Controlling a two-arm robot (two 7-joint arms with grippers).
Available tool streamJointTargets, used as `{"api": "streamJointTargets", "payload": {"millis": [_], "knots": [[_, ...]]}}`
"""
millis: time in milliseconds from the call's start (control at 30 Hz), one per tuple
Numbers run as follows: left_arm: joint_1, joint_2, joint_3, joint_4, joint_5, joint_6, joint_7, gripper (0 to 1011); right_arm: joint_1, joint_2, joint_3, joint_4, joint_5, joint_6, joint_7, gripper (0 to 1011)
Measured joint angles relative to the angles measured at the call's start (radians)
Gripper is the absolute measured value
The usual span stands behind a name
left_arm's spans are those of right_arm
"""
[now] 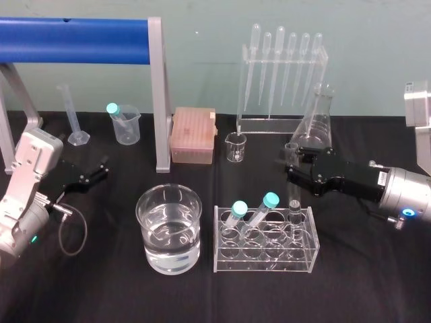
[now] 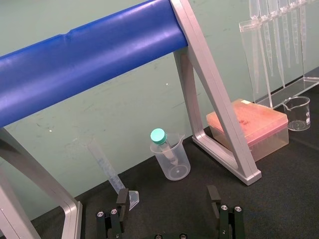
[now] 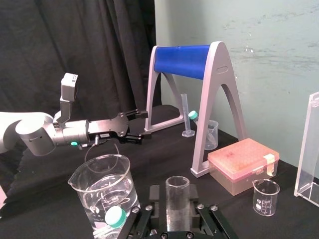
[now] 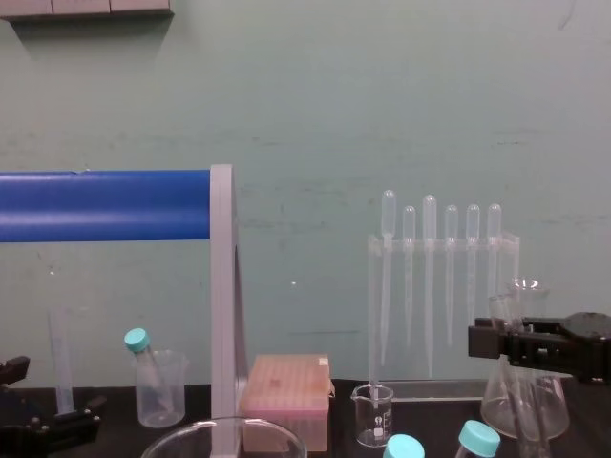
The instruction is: Hold the test tube with one hand and immerse one end into the beaker, then return it to the test tube rack.
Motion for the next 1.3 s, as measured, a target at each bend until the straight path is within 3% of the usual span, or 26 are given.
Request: {"api": "streamJointTargets", "payload": {"millis": [267, 400, 767, 933, 1067, 1133, 1167, 1233, 1267, 1300], "knots": [[0.0, 0.0, 0.0, 0.0, 0.0, 0.0, 0.0, 1000, -0.001, 0.0, 0.001, -0.001, 0.001, -0.001, 0.0, 541], [0.0, 0.0, 0.0, 0.0, 0.0, 0.0, 0.0, 1000, -0.001, 0.0, 0.001, -0.001, 0.001, -0.001, 0.0, 708], [0.0, 0.0, 0.0, 0.0, 0.0, 0.0, 0.0, 1000, -0.002, 0.0, 0.002, -0.002, 0.001, -0.001, -0.001, 999], [0.0, 0.0, 0.0, 0.0, 0.0, 0.0, 0.0, 1000, -0.002, 0.005, 0.008, -0.019, 0.001, -0.011, -0.007, 1002], [0.0, 0.0, 0.0, 0.0, 0.0, 0.0, 0.0, 1000, -0.016, 0.02, 0.048, -0.08, 0.0, -0.058, -0.044, 1002], [0.0, 0.0, 0.0, 0.0, 0.0, 0.0, 0.0, 1000, -0.041, 0.03, 0.095, -0.132, -0.007, -0.116, -0.096, 1002], [0.0, 0.0, 0.0, 0.0, 0.0, 0.0, 0.0, 1000, -0.041, 0.03, 0.095, -0.132, -0.007, -0.116, -0.096, 1002], [0.0, 0.0, 0.0, 0.0, 0.0, 0.0, 0.0, 1000, -0.074, 0.036, 0.143, -0.18, -0.033, -0.158, -0.181, 1002], [0.0, 0.0, 0.0, 0.0, 0.0, 0.0, 0.0, 1000, -0.074, 0.036, 0.143, -0.18, -0.033, -0.158, -0.181, 1002], [0.0, 0.0, 0.0, 0.0, 0.0, 0.0, 0.0, 1000, -0.091, 0.039, 0.164, -0.199, -0.053, -0.159, -0.239, 1002]]}}
